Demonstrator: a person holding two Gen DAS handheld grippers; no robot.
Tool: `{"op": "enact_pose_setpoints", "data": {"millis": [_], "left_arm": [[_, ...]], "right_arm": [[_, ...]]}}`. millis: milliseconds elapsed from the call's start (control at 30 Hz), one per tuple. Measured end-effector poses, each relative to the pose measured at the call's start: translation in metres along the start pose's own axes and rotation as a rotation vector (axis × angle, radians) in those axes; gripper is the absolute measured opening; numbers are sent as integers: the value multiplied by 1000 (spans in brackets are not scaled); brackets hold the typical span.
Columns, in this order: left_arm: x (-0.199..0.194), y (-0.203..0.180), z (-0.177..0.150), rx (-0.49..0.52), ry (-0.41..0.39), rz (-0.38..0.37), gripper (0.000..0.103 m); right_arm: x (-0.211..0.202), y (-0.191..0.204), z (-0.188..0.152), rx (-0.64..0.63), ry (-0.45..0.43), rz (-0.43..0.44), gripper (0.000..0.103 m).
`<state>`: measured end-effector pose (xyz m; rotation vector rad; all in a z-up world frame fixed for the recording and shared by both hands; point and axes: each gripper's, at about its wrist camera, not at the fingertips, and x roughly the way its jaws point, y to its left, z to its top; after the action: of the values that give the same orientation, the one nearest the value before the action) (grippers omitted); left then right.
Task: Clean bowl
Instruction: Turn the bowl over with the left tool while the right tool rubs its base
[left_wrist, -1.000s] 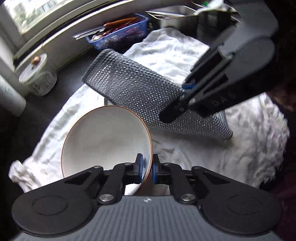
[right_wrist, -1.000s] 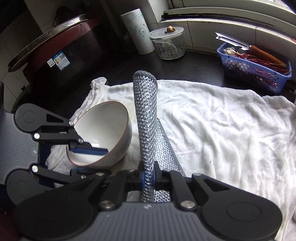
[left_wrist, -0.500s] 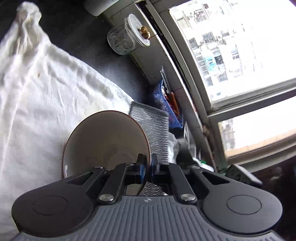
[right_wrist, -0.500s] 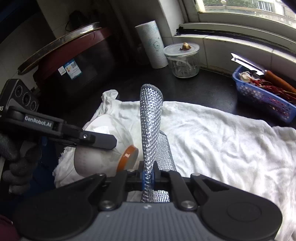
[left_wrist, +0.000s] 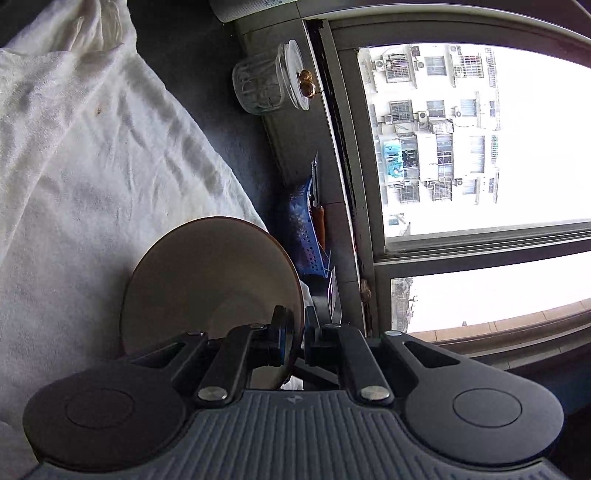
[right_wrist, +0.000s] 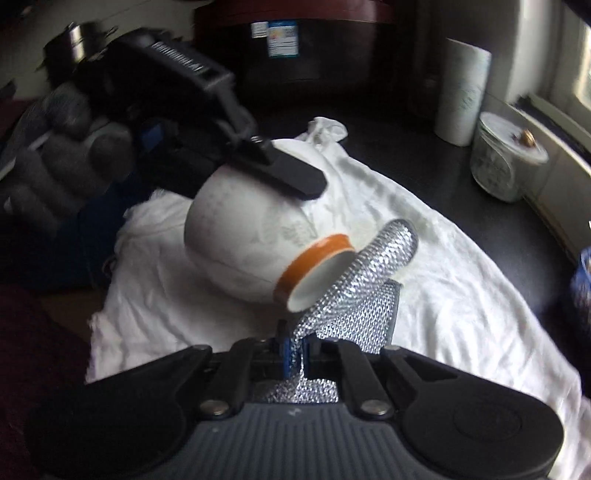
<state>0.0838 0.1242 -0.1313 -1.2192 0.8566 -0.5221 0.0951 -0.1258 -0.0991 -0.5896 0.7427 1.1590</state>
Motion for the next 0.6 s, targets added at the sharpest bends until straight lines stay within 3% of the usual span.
{"op": "enact_pose_setpoints", "data": {"millis": [133,300,467,600], "left_arm": [[0,0,-1,9,12,4,9],[2,3,1,-3,12,-1,9],[5,2,2,-5,22,6,10],[3,4,0,-12,19,1,10]], "right_arm": [[-6,5,9,-208,9,-45,6],[-10,8,24,-360,34,-49,7],[-2,19,17,-538,94,2,6],[-7,24,13,-577,91,37,6]]}}
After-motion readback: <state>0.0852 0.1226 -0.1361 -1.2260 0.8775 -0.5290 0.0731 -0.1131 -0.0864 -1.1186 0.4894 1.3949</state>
